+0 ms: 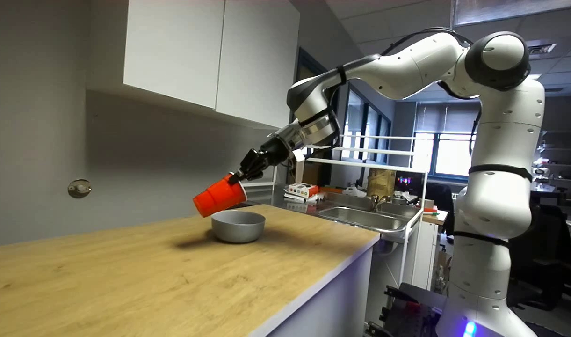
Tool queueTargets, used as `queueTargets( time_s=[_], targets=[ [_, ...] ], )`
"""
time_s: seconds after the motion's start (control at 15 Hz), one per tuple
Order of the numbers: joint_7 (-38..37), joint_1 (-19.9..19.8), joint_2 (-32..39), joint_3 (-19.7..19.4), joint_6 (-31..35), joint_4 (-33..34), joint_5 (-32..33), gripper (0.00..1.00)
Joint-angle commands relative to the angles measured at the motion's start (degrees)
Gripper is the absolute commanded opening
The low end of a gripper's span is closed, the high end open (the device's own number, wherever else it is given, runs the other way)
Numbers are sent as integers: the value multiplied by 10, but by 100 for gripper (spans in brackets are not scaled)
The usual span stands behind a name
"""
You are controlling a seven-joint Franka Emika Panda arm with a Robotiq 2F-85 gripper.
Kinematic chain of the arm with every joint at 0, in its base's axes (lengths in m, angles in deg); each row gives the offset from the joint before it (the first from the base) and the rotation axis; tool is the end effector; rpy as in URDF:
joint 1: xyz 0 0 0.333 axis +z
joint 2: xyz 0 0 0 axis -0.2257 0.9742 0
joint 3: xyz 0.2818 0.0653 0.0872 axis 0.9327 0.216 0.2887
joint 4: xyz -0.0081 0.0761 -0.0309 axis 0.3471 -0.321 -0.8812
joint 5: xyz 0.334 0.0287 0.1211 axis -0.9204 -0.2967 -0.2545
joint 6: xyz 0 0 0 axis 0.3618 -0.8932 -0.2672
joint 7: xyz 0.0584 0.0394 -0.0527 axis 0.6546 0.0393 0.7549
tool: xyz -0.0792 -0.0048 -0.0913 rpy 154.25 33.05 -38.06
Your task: Pour the contents of the cup into the bowl
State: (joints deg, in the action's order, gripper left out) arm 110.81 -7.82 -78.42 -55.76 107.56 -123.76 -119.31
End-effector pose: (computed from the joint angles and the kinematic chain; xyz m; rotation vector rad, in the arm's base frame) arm 0.4924 0.1471 0.4340 -2.3220 -0.3606 -0.6943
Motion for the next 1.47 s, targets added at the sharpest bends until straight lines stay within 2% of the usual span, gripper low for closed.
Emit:
queueTargets(
  time_s=[0.0,0.4,0.87,1.07,1.4],
  targets=[
    [5,6,11,-27,-83,38,40,1],
    [60,-2,32,-53,-220,81,54,1],
    [65,-15,78,-73,-275,128,61,1],
    [51,-20,111,-76,-307,176,77,1],
    [39,-31,191,-77,-403,303,102,1]
  ],
)
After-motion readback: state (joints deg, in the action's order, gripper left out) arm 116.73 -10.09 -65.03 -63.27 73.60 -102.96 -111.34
